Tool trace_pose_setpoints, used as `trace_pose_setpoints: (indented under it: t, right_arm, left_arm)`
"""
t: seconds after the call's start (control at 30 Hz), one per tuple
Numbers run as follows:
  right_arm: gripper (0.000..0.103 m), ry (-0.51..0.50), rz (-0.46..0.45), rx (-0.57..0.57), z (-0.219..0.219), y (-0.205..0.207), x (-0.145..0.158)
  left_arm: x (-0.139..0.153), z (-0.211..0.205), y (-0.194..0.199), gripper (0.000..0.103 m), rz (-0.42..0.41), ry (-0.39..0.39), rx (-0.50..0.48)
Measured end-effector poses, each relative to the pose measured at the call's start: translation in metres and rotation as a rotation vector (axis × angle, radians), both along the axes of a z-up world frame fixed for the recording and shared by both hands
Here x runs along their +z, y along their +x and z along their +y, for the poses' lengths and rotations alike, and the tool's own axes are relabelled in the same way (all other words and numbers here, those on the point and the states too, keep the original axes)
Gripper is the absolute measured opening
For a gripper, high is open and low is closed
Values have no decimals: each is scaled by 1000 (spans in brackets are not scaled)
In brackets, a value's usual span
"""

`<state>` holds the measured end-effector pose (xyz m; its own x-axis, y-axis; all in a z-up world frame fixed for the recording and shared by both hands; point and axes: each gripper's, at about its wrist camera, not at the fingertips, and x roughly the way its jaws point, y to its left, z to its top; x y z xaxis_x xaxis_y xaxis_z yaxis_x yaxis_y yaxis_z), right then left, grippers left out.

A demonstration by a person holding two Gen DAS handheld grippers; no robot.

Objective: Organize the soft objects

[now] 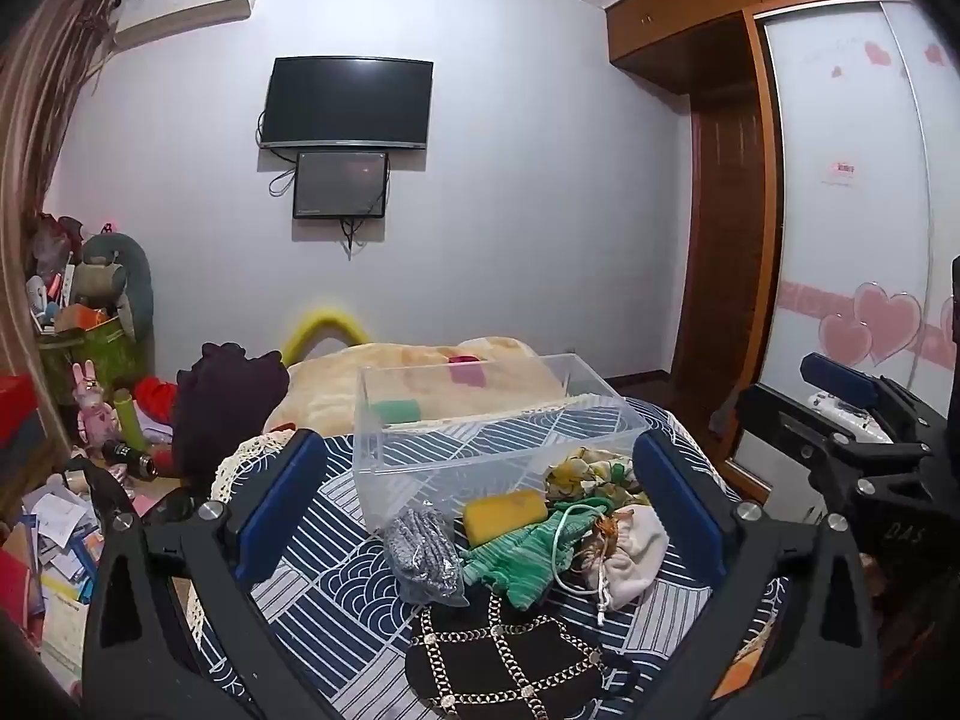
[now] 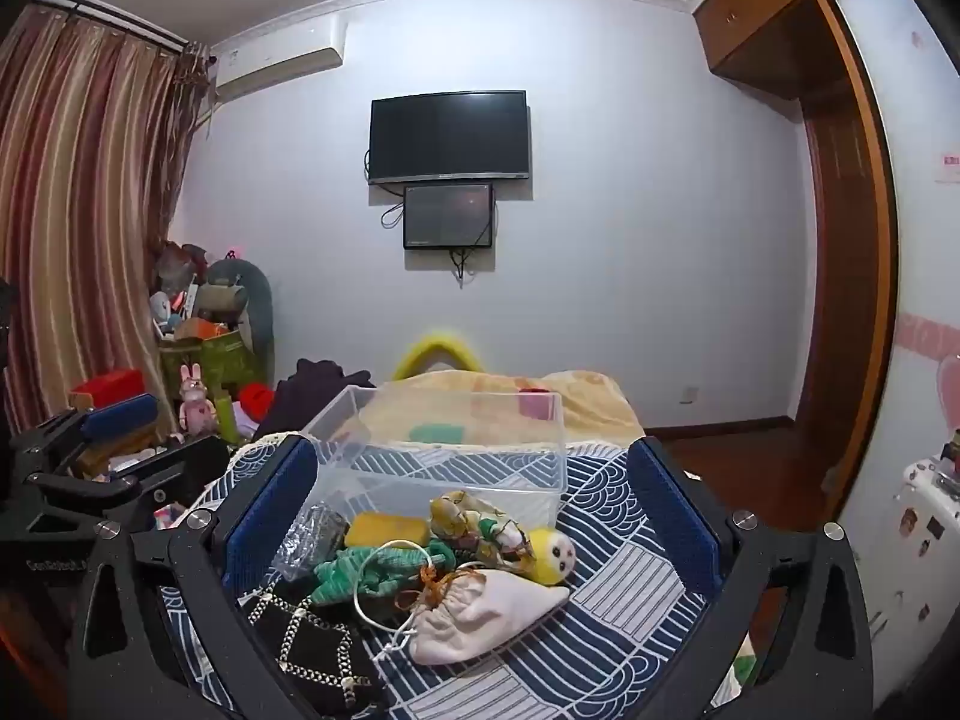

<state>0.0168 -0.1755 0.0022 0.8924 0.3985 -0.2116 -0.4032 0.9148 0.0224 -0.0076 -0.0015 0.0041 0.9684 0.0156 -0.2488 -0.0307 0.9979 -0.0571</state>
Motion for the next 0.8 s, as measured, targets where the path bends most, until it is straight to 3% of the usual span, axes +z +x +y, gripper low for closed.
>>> trace_pose_setpoints:
  t: [0.8]
  right_arm:
    - [103, 7, -6, 3, -2, -8, 6]
  left_arm:
    - [-2, -2, 0, 103, 1, -6, -4]
